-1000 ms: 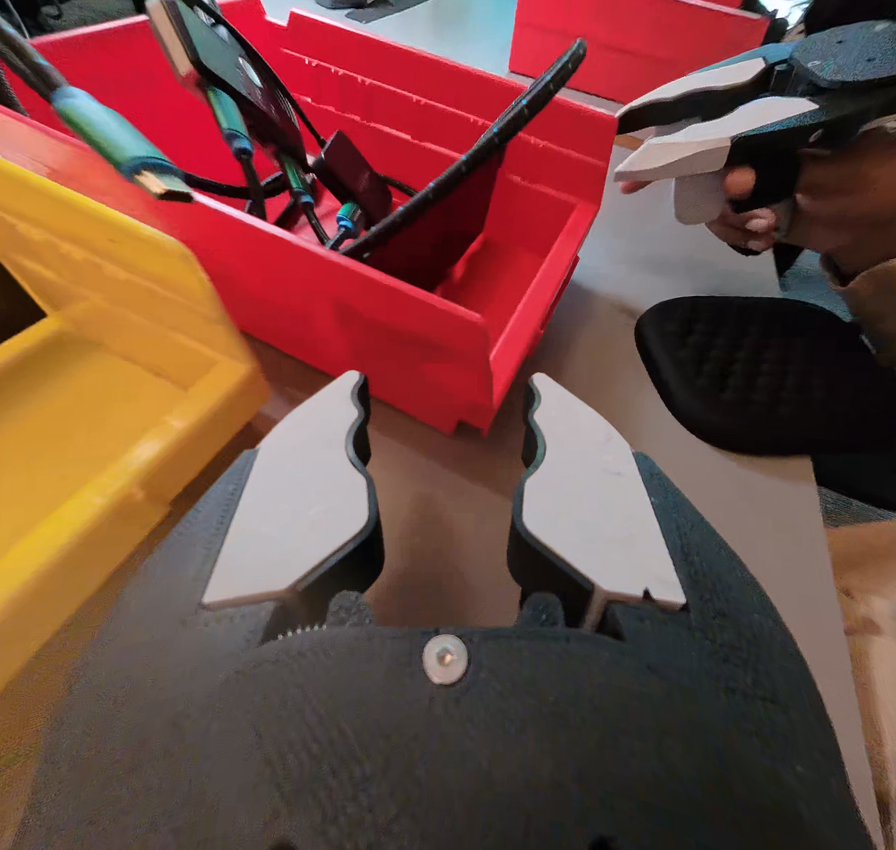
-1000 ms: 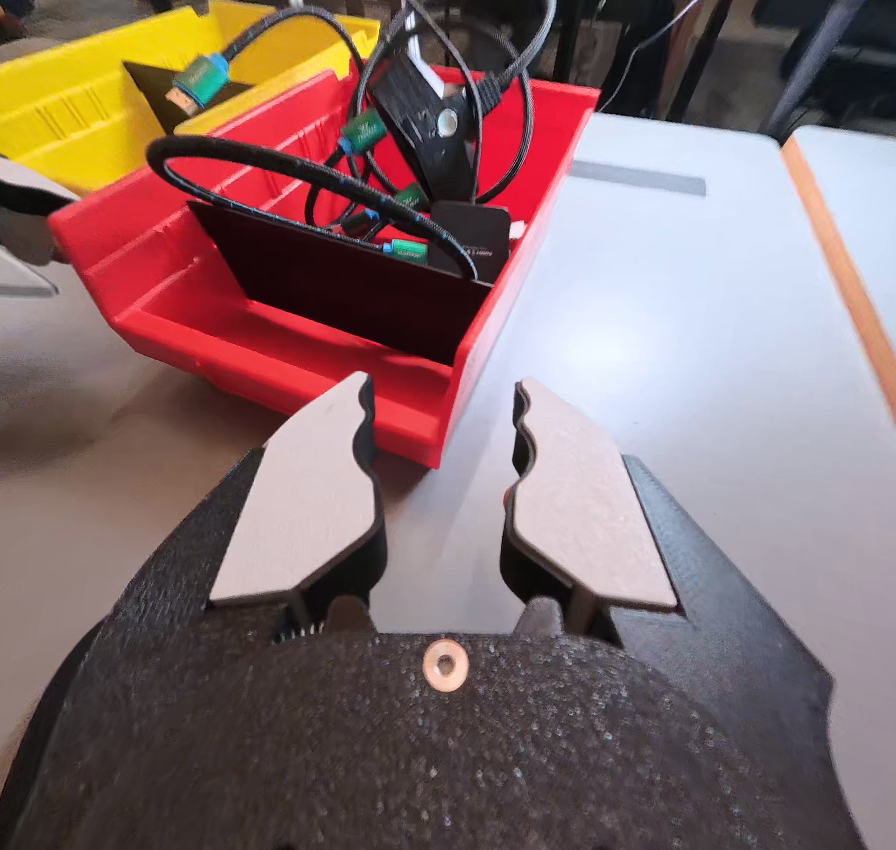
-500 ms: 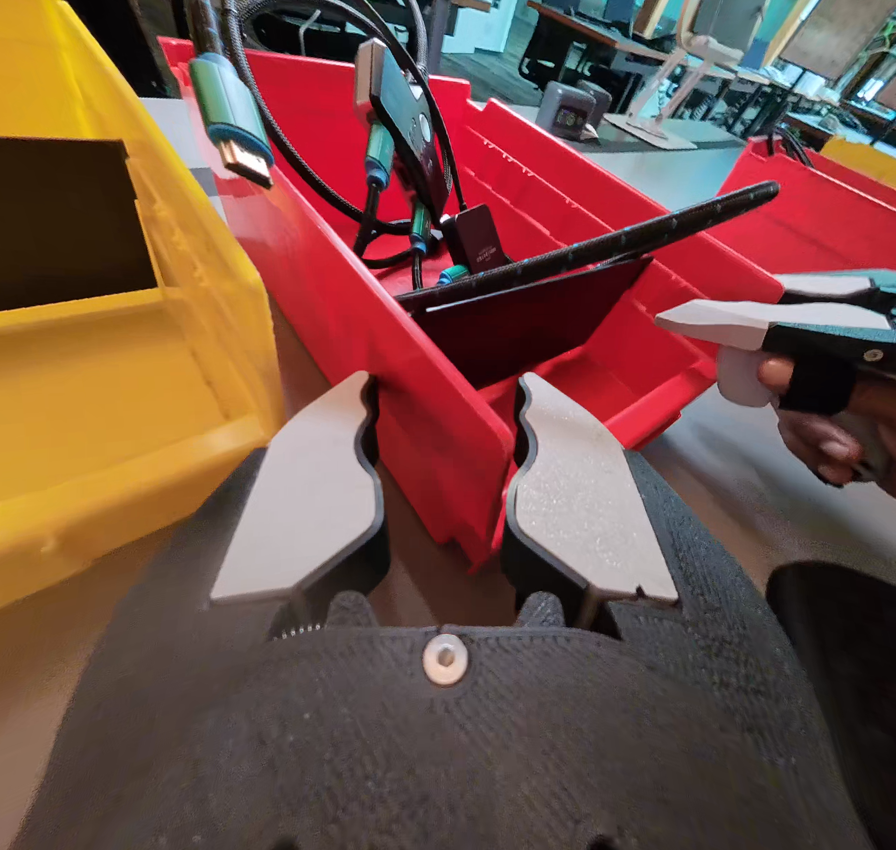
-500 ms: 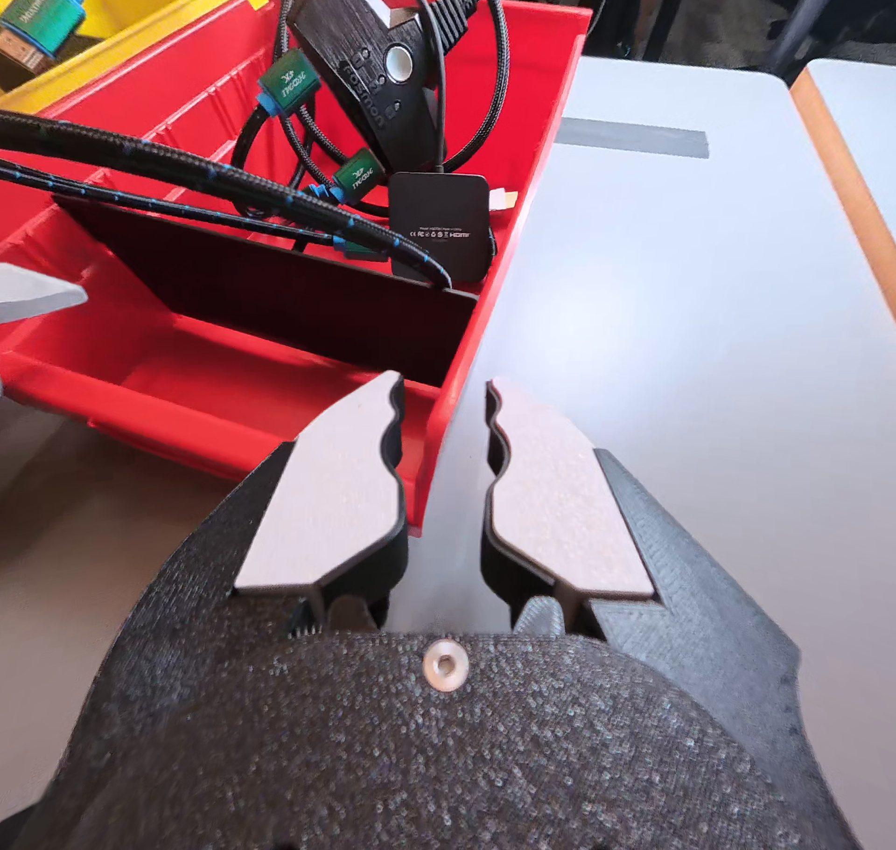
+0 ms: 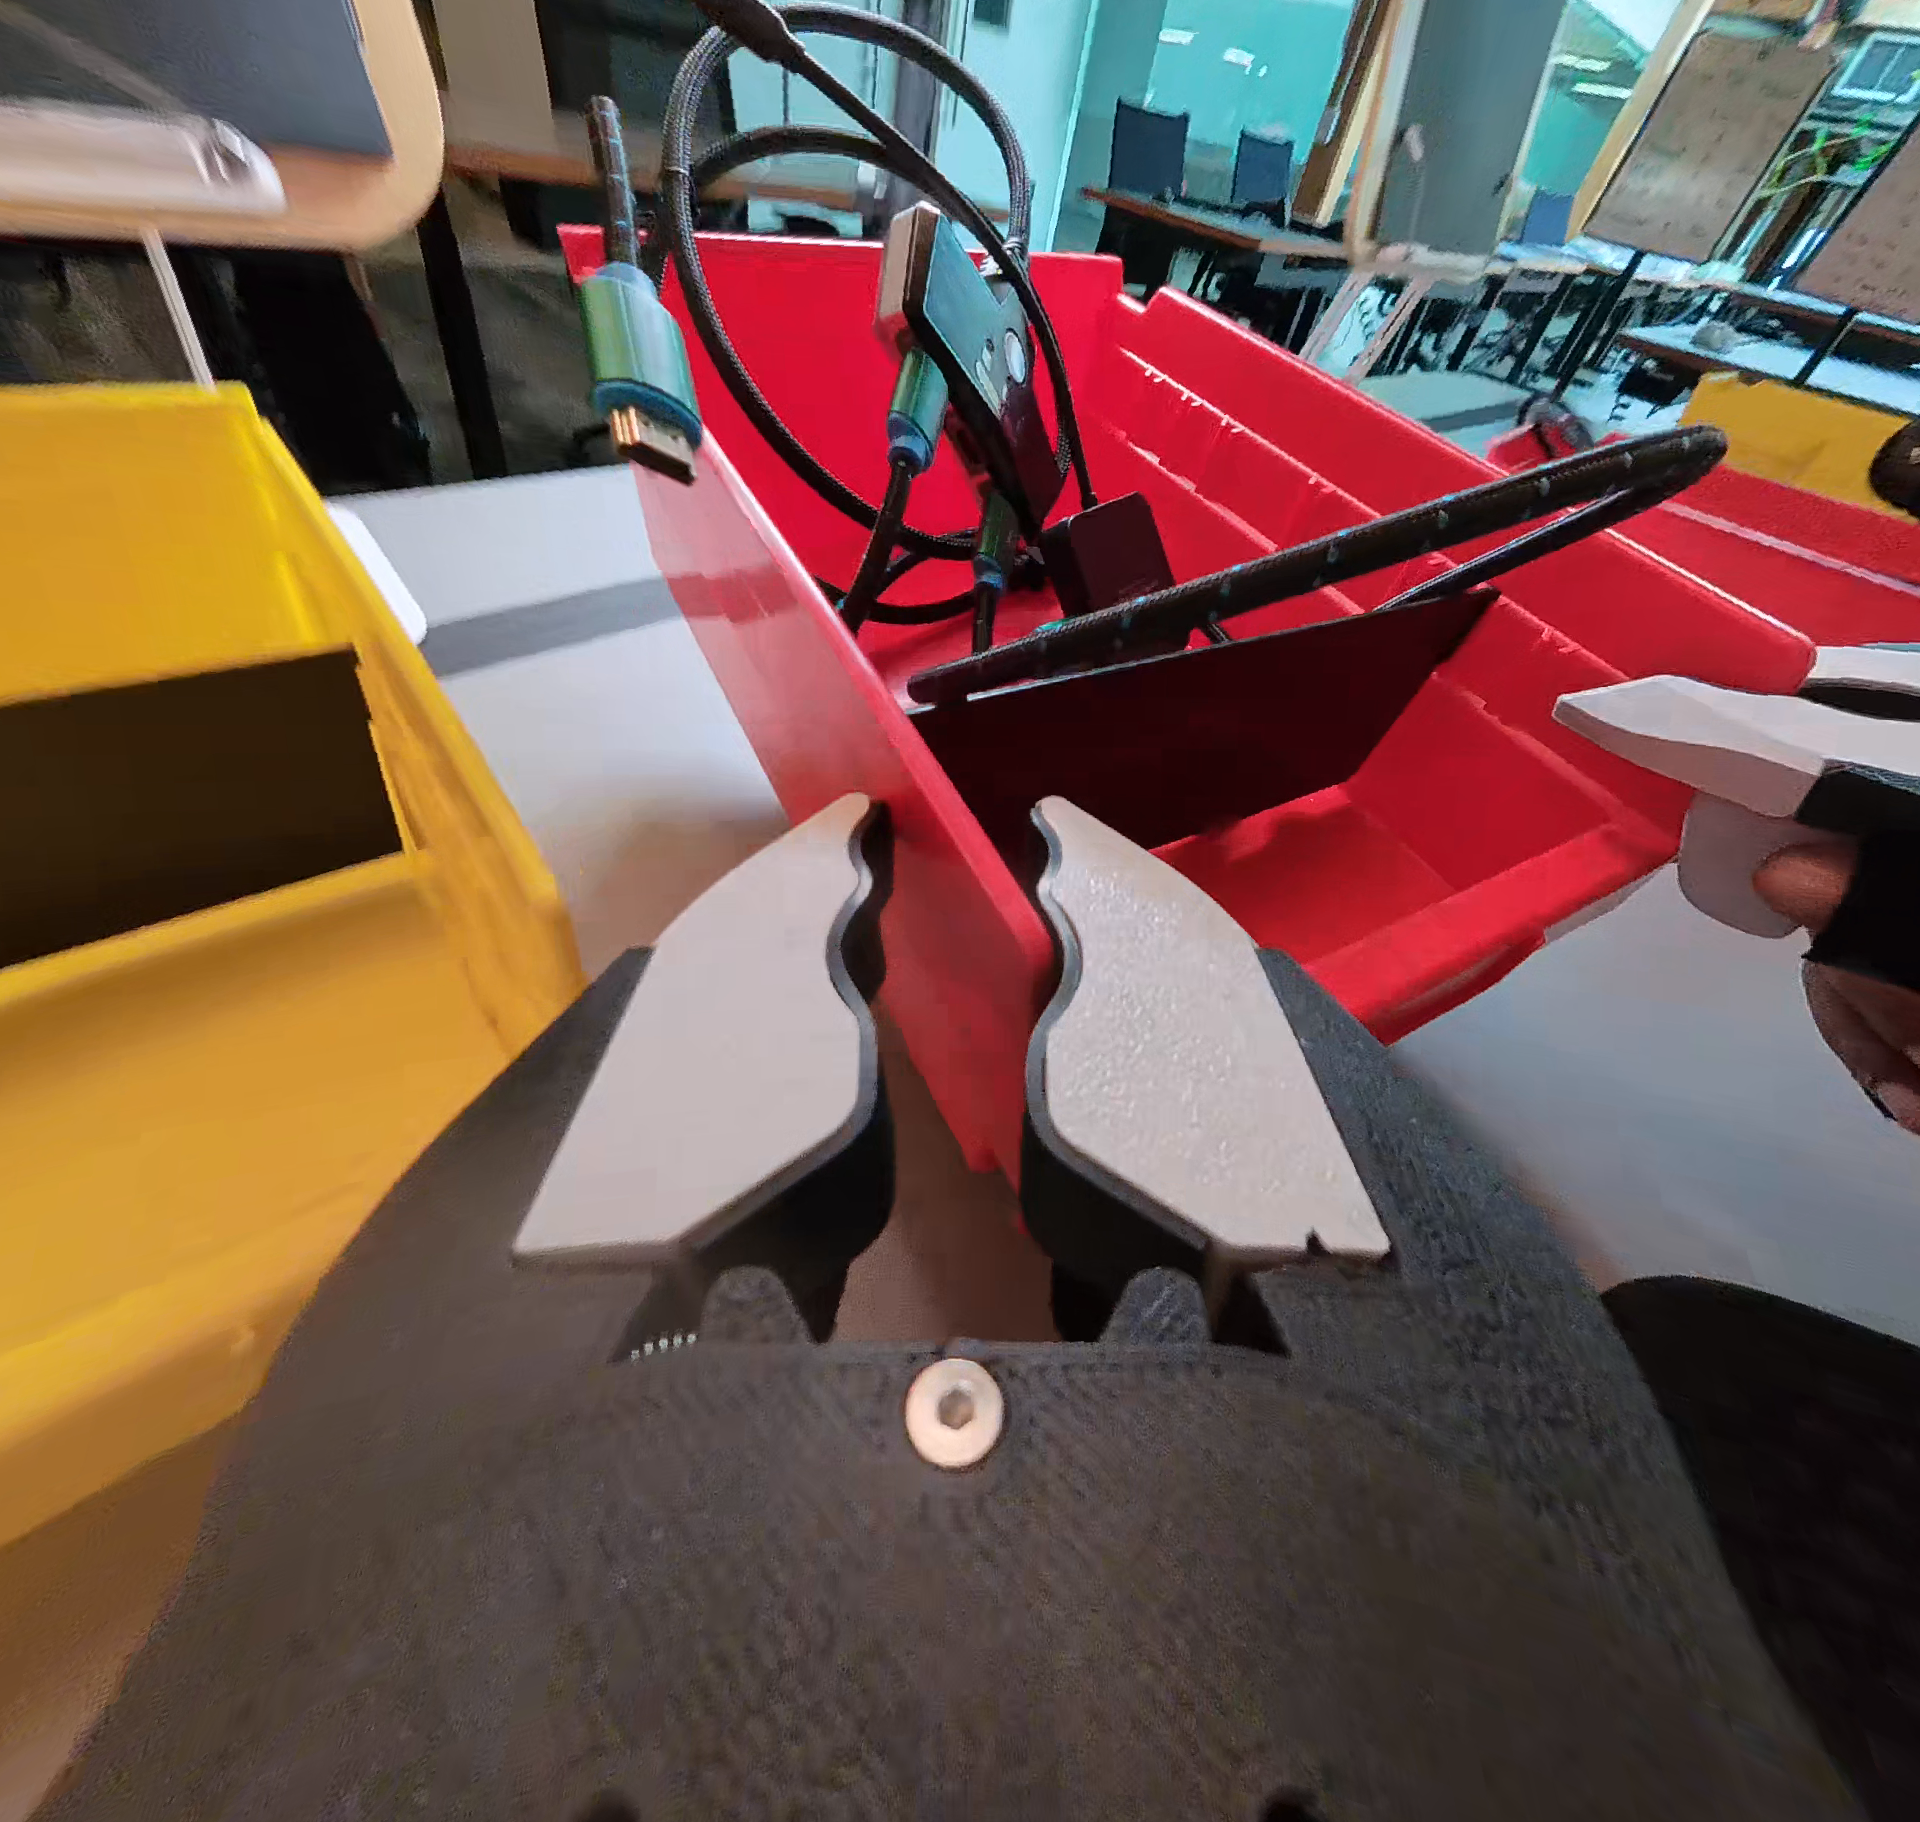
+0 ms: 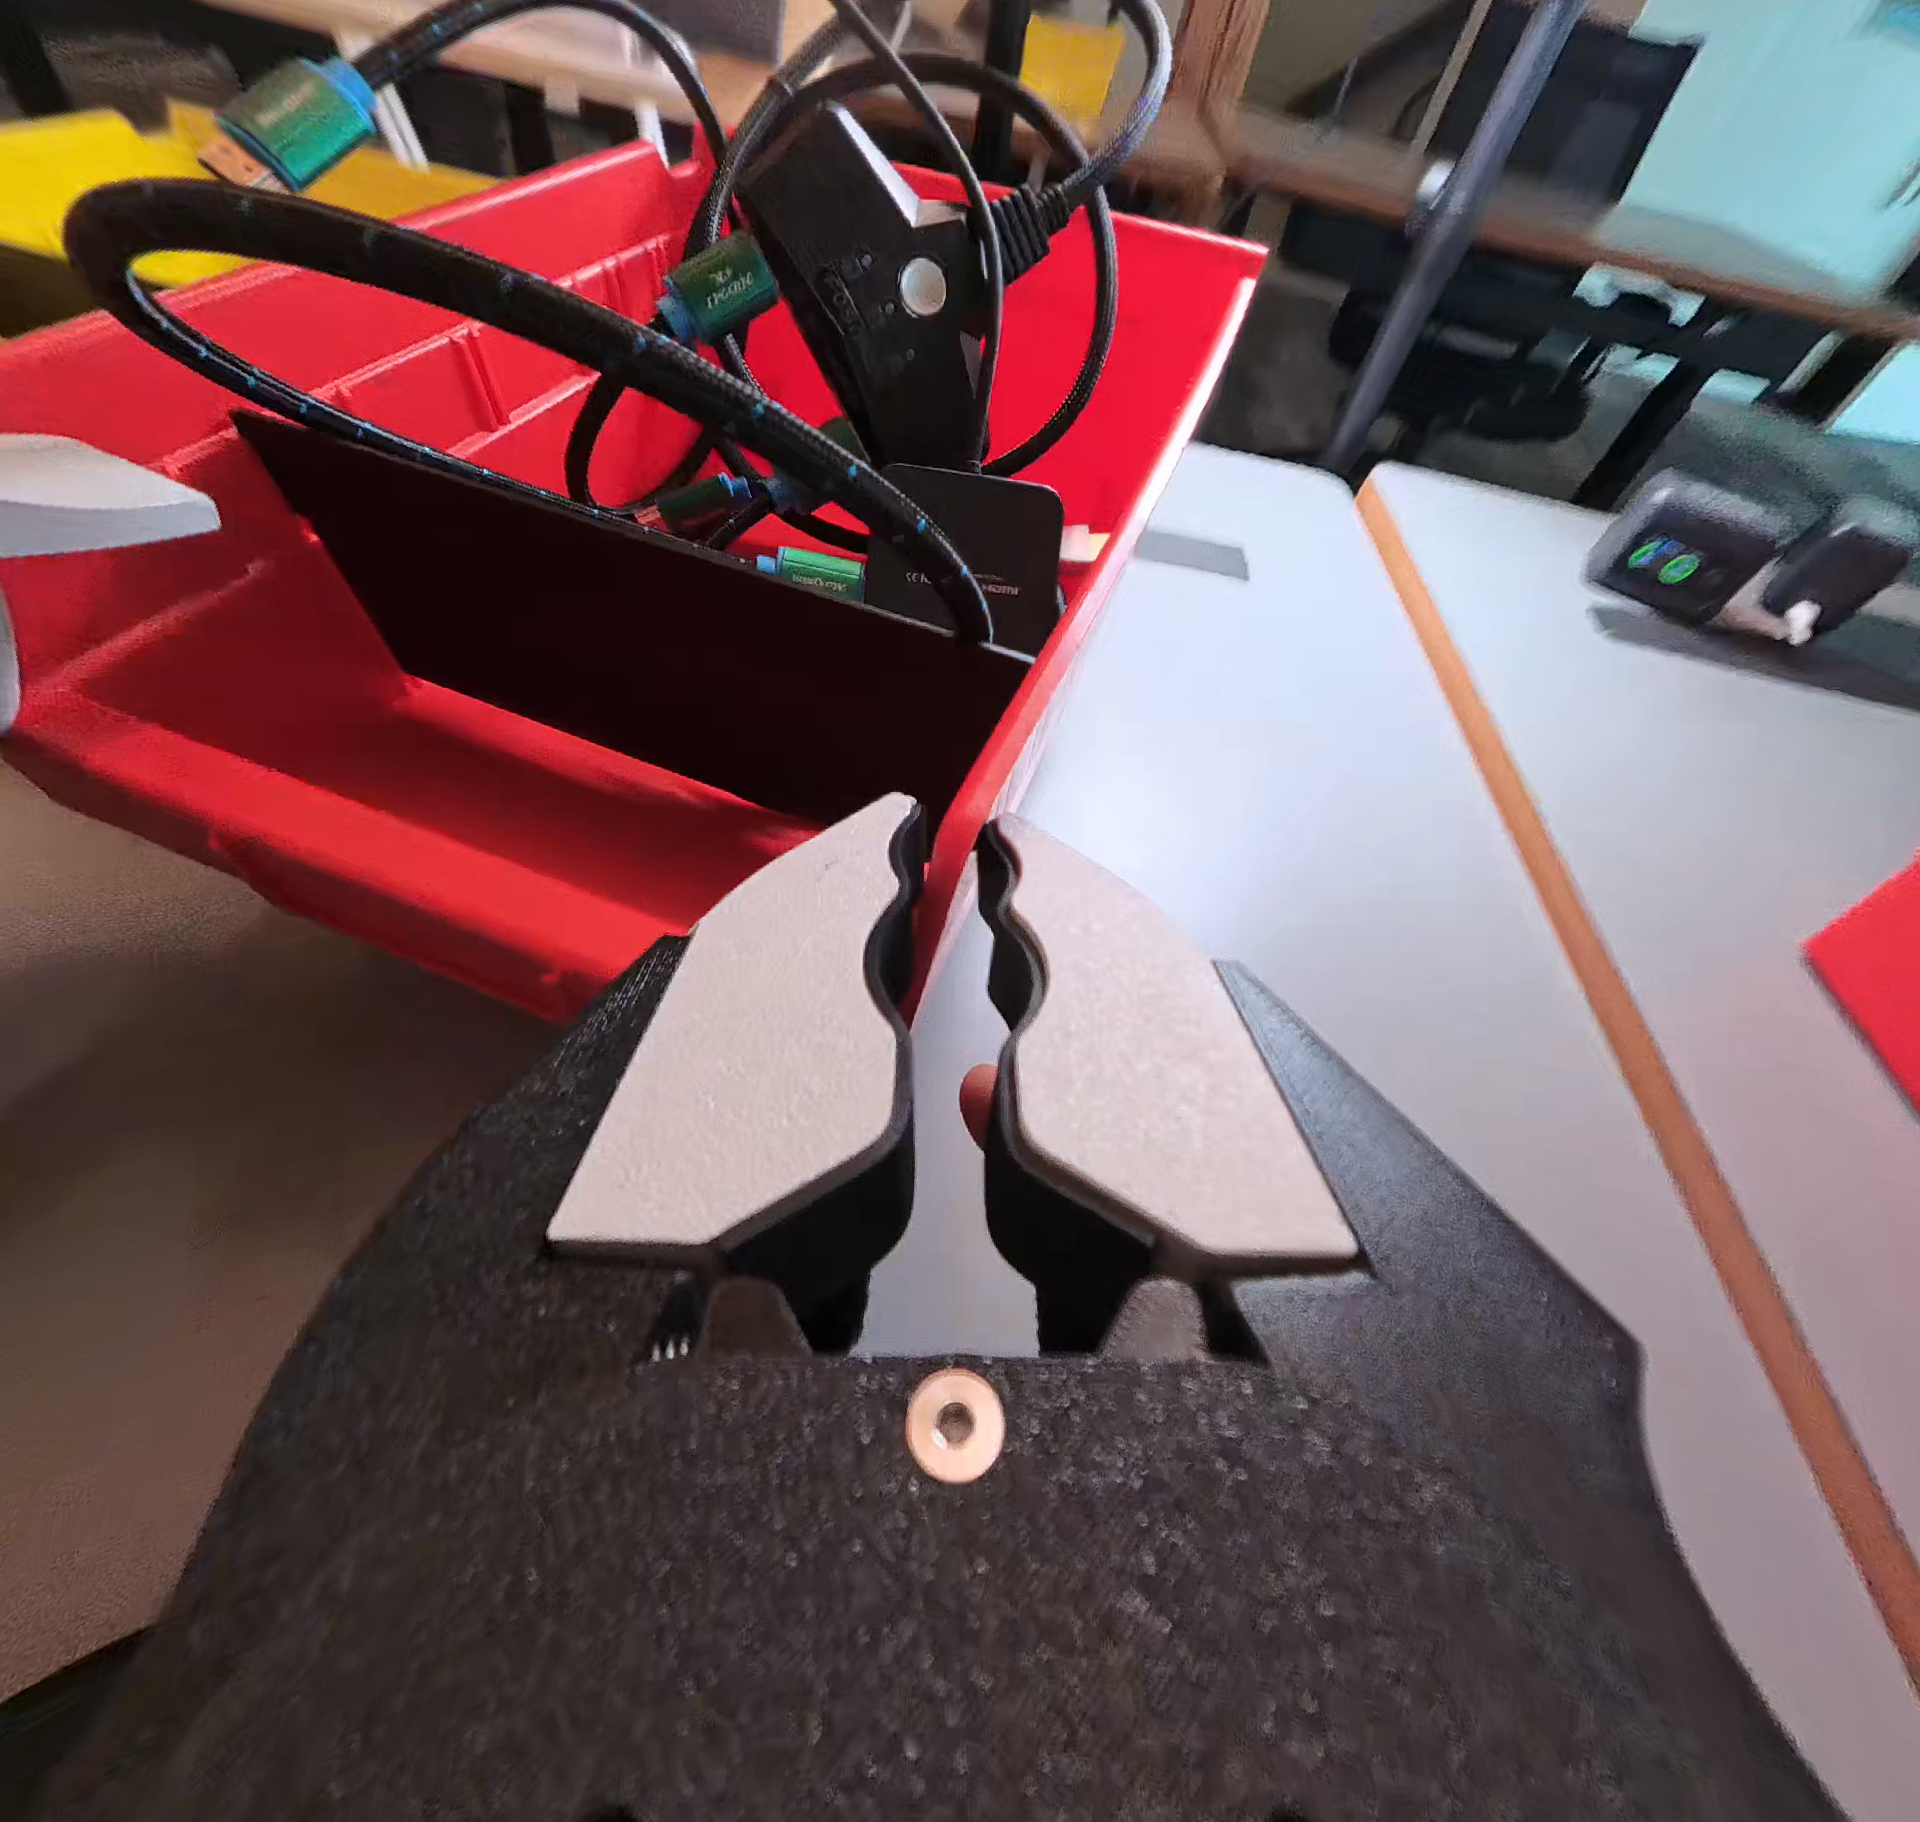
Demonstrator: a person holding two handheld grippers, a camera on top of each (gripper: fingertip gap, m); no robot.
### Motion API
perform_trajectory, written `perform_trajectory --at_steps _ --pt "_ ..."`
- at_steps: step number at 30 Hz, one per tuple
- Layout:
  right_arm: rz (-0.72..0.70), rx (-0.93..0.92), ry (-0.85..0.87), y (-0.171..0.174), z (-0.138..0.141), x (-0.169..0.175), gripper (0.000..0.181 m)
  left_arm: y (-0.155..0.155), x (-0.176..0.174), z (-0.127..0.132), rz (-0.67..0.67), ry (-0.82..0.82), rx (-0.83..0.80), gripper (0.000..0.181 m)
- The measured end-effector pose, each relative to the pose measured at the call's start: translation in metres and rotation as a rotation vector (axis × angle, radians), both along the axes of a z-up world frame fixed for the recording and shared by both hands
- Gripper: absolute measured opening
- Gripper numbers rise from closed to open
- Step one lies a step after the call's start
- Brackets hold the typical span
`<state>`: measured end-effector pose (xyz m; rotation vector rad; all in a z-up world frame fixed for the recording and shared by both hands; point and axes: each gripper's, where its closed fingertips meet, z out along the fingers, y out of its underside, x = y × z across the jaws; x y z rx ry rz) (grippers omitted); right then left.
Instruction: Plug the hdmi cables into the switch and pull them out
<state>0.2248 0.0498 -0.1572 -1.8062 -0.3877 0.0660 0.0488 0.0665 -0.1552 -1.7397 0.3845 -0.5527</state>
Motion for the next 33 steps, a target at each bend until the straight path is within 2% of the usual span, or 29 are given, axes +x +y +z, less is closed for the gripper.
perform_trajectory --at_steps 3,6,10,14,19,22,25,29,31,33 --pt "0.01 0.108 0.022 -0.021 0.043 -0.008 0.009 -0.02 -0.009 0.044 -0.003 -0.006 0.101 0.024" --pt "0.084 0.21 0.034 -0.038 0.088 -0.039 0.01 -0.043 -0.044 0.092 0.052 0.01 0.202 0.024" --pt "0.237 0.297 0.066 -0.047 0.128 -0.116 0.011 -0.076 -0.123 0.133 0.197 0.031 0.279 0.023" --pt "0.407 0.313 0.093 -0.057 0.14 -0.214 0.012 -0.114 -0.217 0.143 0.366 0.026 0.288 0.023" --pt "0.592 0.262 0.104 -0.069 0.123 -0.333 0.012 -0.157 -0.326 0.122 0.552 0.031 0.248 0.023" --pt "0.675 0.214 0.088 -0.073 0.099 -0.398 0.012 -0.173 -0.383 0.093 0.633 0.015 0.196 0.023" --pt "0.731 0.134 0.063 -0.071 0.06 -0.447 0.012 -0.177 -0.427 0.055 0.682 -0.009 0.11 0.024" --pt "0.757 0.023 0.016 -0.065 0.001 -0.478 0.013 -0.167 -0.455 0.001 0.687 -0.072 -0.009 0.024" --pt "0.748 -0.016 -0.007 -0.061 -0.022 -0.48 0.013 -0.16 -0.458 -0.023 0.673 -0.092 -0.06 0.025" --pt "0.729 -0.022 -0.026 -0.055 -0.04 -0.476 0.014 -0.151 -0.456 -0.037 0.666 -0.089 -0.056 0.025"
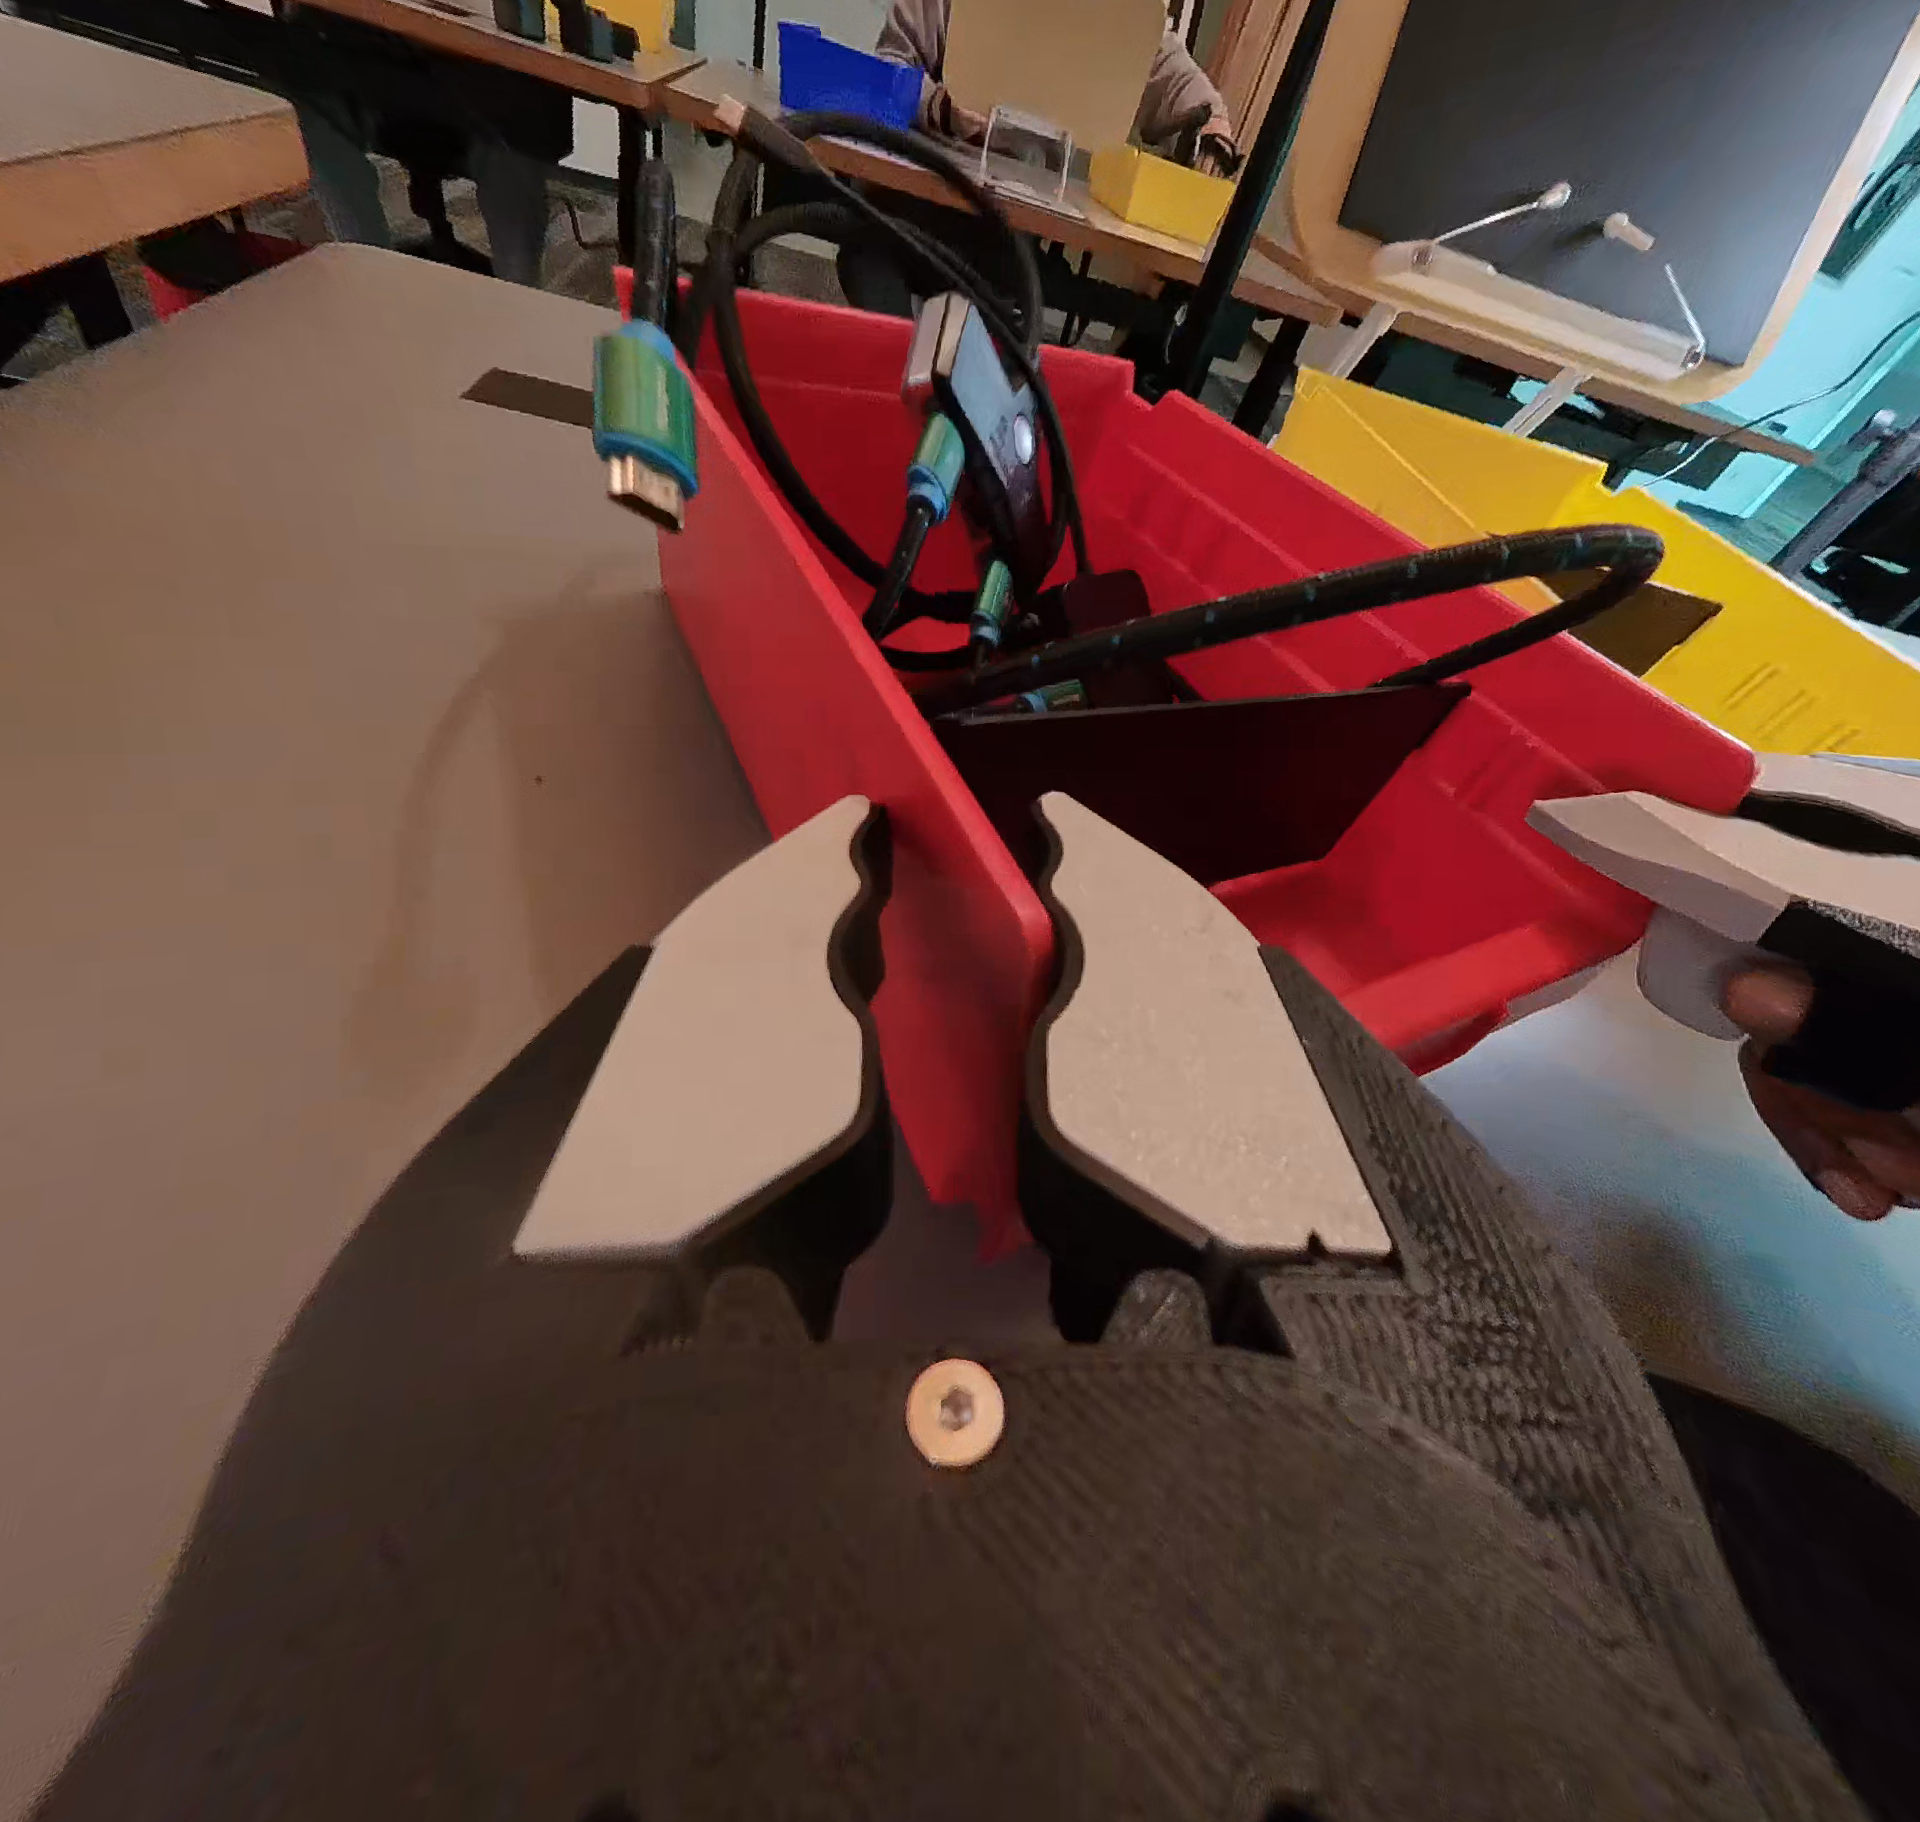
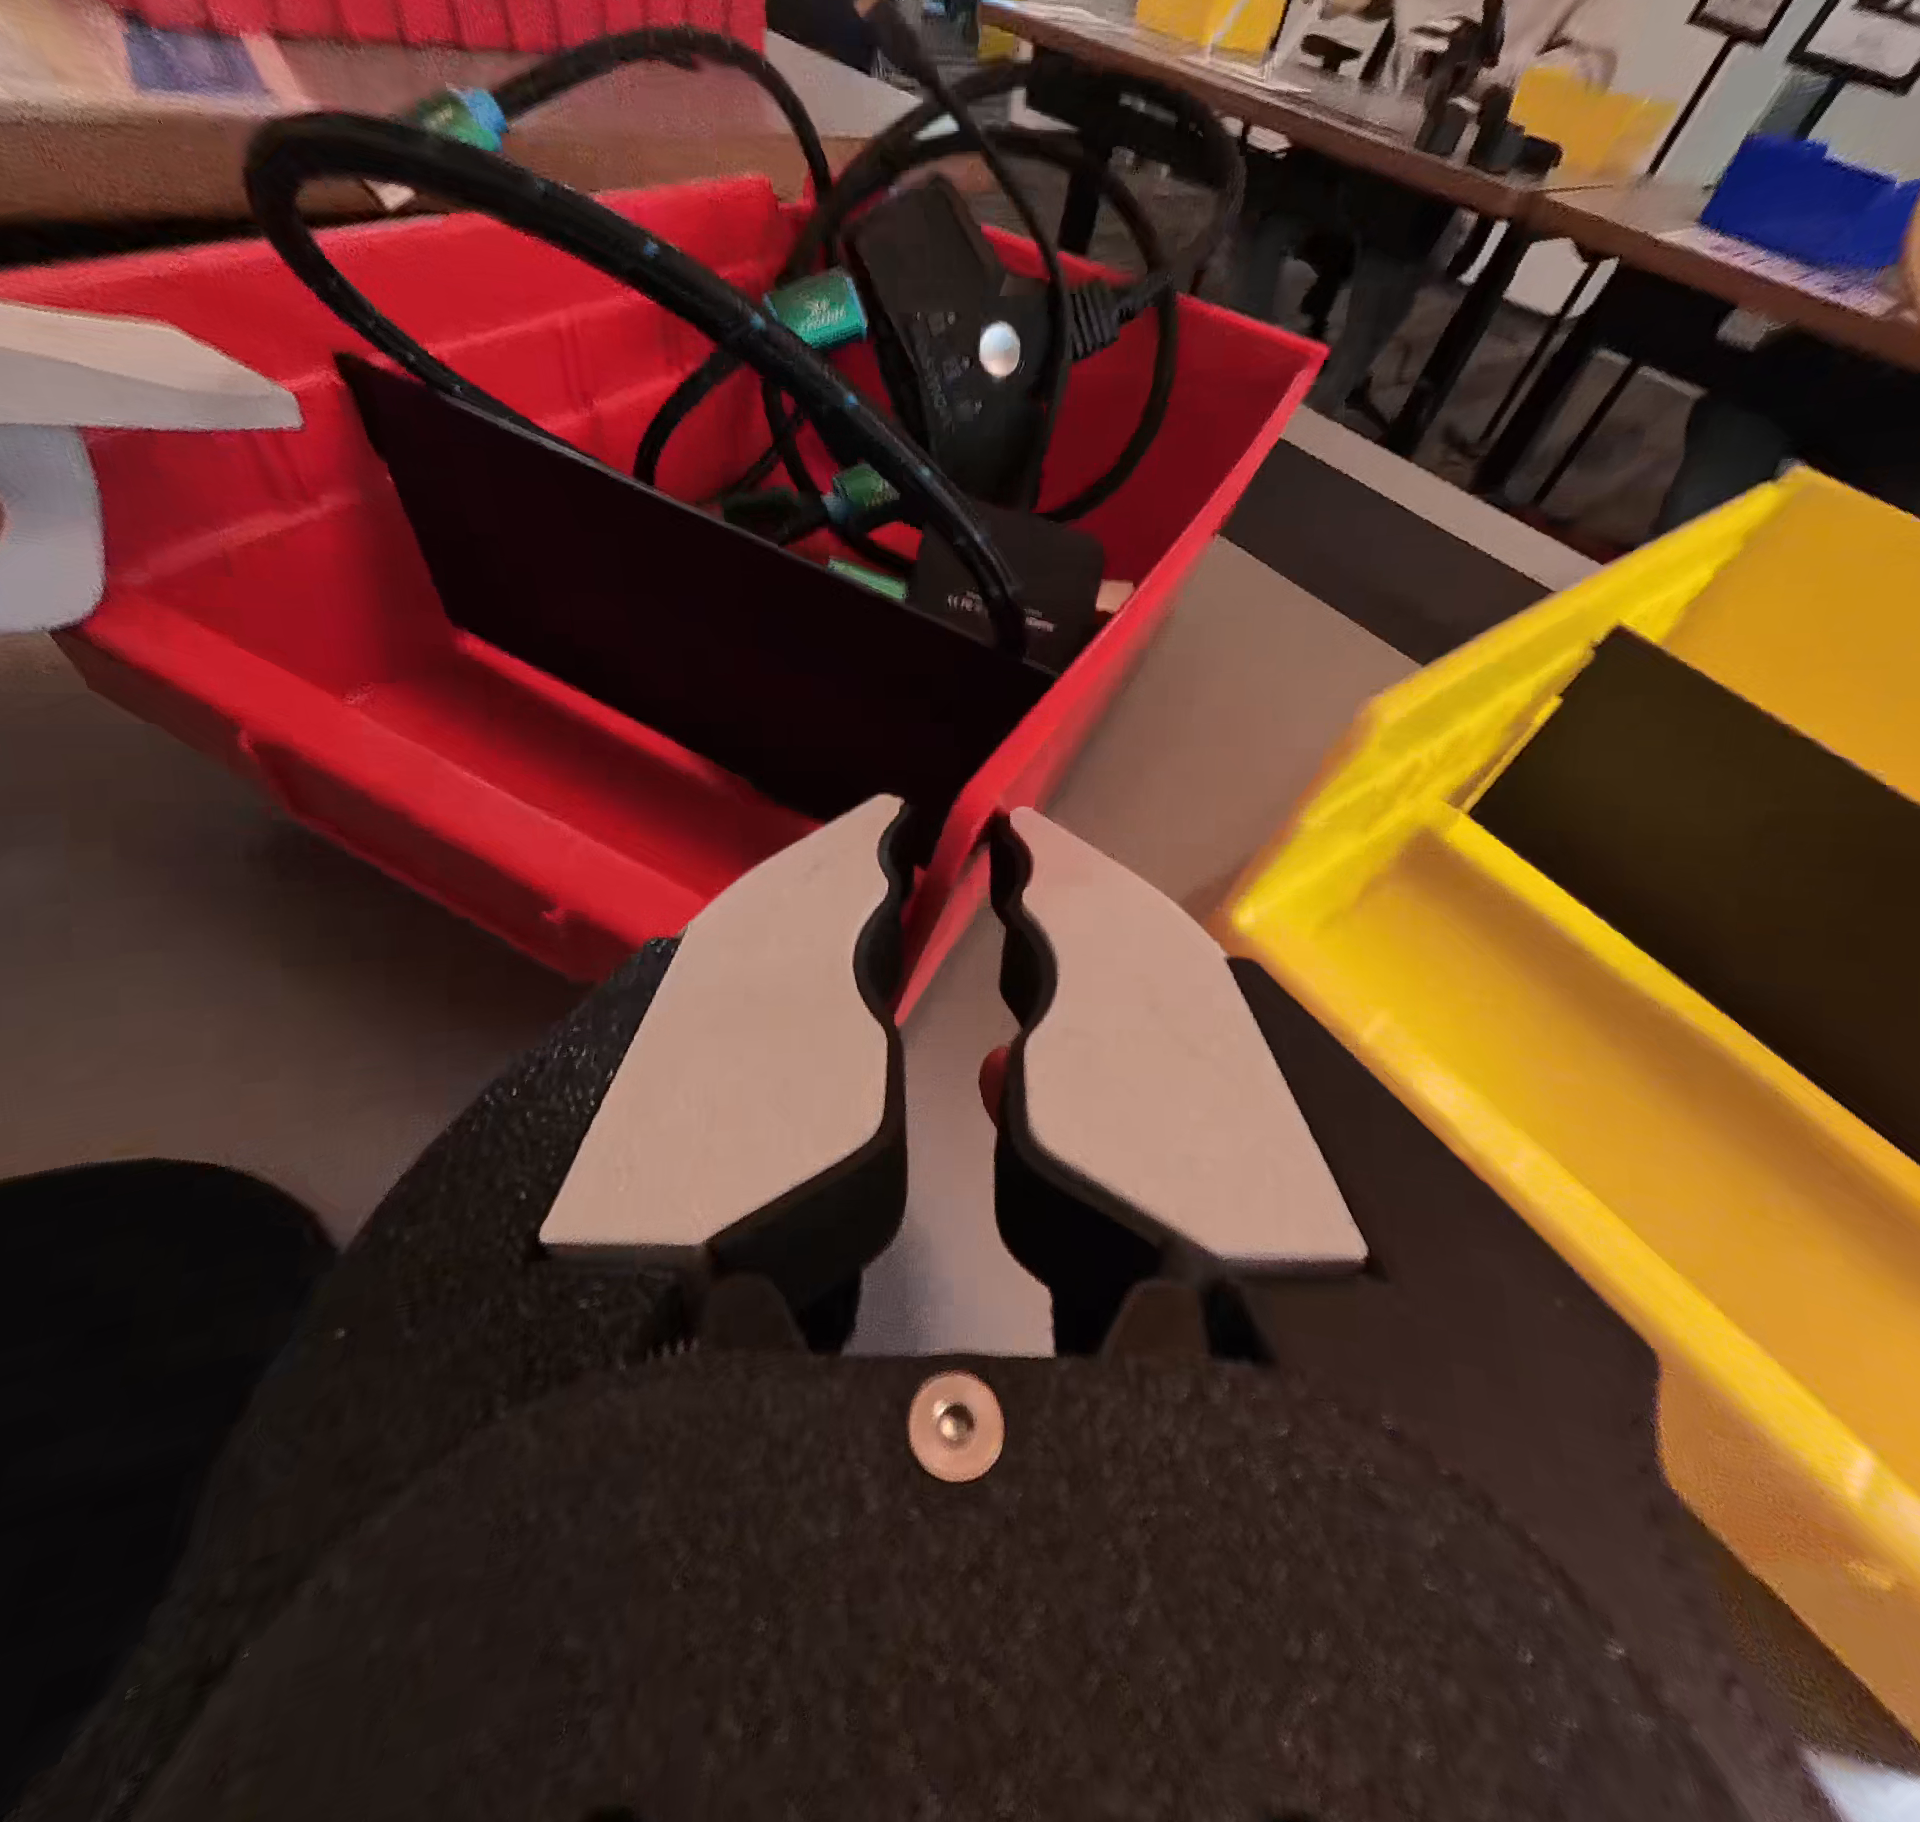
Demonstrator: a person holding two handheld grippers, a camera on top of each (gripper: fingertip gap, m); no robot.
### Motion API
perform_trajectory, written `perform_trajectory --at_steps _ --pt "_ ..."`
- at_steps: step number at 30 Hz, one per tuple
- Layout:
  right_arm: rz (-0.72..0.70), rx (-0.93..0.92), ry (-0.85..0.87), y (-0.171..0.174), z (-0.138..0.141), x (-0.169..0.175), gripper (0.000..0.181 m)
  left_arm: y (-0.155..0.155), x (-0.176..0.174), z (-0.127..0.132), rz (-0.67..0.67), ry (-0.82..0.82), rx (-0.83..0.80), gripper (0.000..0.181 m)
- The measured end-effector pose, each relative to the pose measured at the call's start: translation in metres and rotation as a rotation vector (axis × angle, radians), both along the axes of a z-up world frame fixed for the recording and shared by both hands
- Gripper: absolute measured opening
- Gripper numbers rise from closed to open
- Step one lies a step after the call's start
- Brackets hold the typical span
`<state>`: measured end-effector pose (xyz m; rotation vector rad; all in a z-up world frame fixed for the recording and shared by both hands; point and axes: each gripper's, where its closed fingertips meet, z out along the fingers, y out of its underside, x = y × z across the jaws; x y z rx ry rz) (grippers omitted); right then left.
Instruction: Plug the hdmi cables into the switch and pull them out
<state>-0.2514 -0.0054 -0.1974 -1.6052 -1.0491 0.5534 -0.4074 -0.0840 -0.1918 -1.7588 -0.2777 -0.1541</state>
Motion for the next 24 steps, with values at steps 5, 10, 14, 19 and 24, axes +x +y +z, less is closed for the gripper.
perform_trajectory --at_steps 5,10,14,19,24 --pt "0.016 -0.058 -0.054 0.012 -0.008 0.013 0.021 0.024 0.011 -0.004 -0.108 0.026 -0.04 0.031" --pt "0.037 -0.029 -0.063 0.032 0.045 0.065 0.043 0.012 0.006 0.024 -0.145 0.202 -0.004 0.037" --pt "0.126 -0.059 -0.39 0.054 0.024 0.108 0.051 -0.001 0.049 0.039 -0.366 0.393 -0.103 0.042" --pt "0.243 -0.014 -0.808 0.072 -0.036 0.114 0.059 0.007 0.114 -0.004 -0.703 0.704 -0.403 0.053" --pt "0.272 0.001 -0.899 0.082 -0.065 0.108 0.028 0.035 0.116 -0.06 -0.83 0.851 -0.673 0.043"
